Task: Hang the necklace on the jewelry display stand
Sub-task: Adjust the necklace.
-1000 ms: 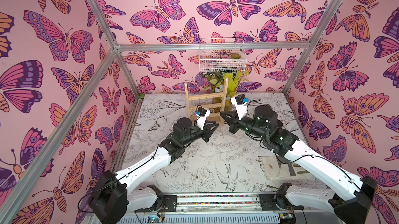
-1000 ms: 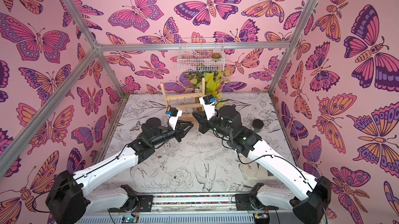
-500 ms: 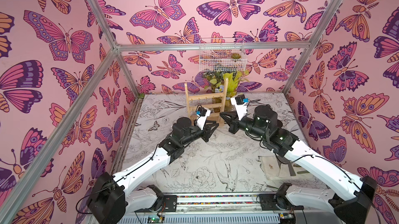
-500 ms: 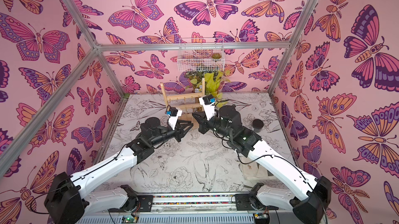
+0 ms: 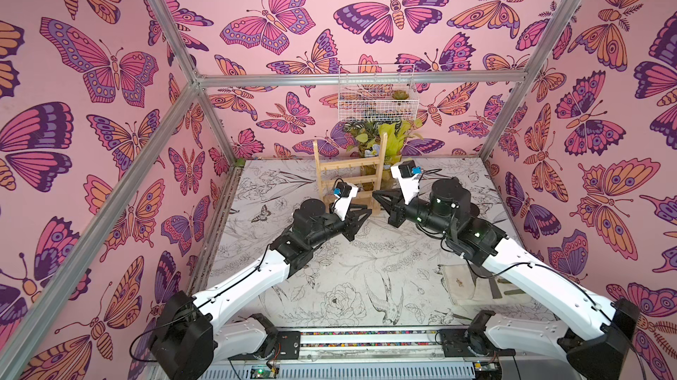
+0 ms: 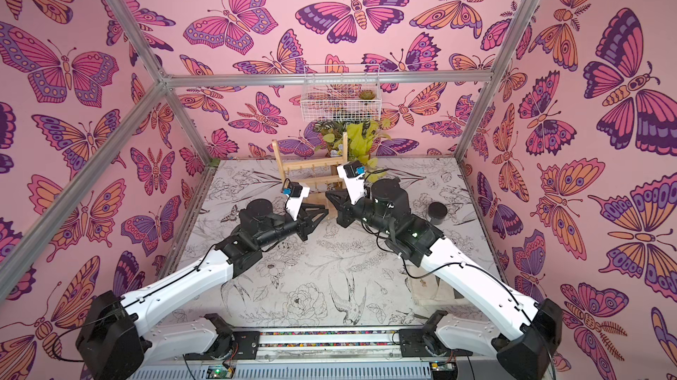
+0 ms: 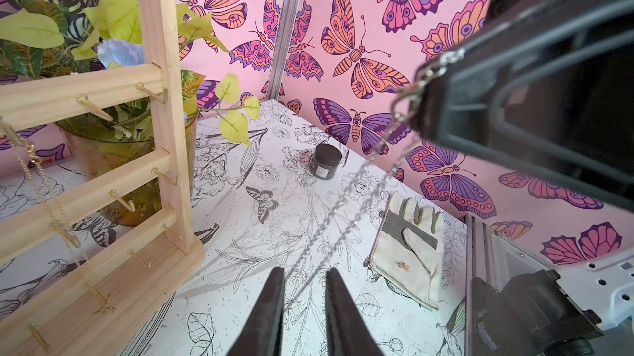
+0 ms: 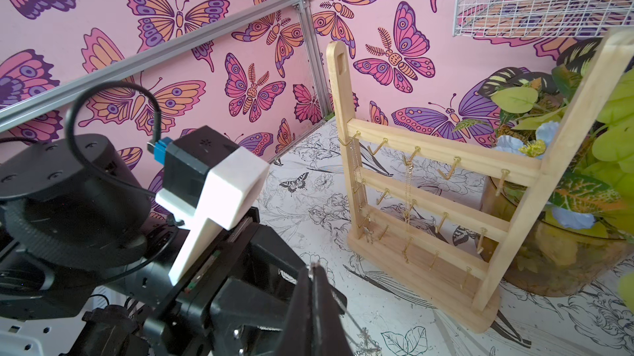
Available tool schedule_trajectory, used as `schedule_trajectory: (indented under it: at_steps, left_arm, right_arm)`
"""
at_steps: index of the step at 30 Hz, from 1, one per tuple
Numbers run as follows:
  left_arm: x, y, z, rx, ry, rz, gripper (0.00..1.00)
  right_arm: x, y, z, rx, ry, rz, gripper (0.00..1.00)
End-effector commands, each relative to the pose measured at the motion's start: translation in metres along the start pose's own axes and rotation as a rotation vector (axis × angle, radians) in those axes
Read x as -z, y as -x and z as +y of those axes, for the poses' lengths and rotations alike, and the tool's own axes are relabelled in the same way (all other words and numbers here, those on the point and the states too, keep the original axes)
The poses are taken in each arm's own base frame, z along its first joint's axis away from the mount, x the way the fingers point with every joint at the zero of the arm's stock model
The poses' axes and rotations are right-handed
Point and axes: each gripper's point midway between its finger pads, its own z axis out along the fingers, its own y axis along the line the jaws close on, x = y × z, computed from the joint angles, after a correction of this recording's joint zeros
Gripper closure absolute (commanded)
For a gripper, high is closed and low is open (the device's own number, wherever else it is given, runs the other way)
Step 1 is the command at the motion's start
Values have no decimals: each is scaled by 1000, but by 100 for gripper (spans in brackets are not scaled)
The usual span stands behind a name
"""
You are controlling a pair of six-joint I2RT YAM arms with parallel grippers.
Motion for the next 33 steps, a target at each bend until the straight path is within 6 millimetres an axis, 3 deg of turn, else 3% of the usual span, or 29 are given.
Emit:
schedule_trajectory:
  at_steps: [1, 33]
  left_arm:
    - [5, 7, -4, -24, -4, -31, 76]
    - [2, 6, -6, -25, -12, -29, 78]
  right_arm:
    - [9, 20, 9, 16, 21, -46, 100]
    - [10, 21, 16, -1, 58, -49, 100]
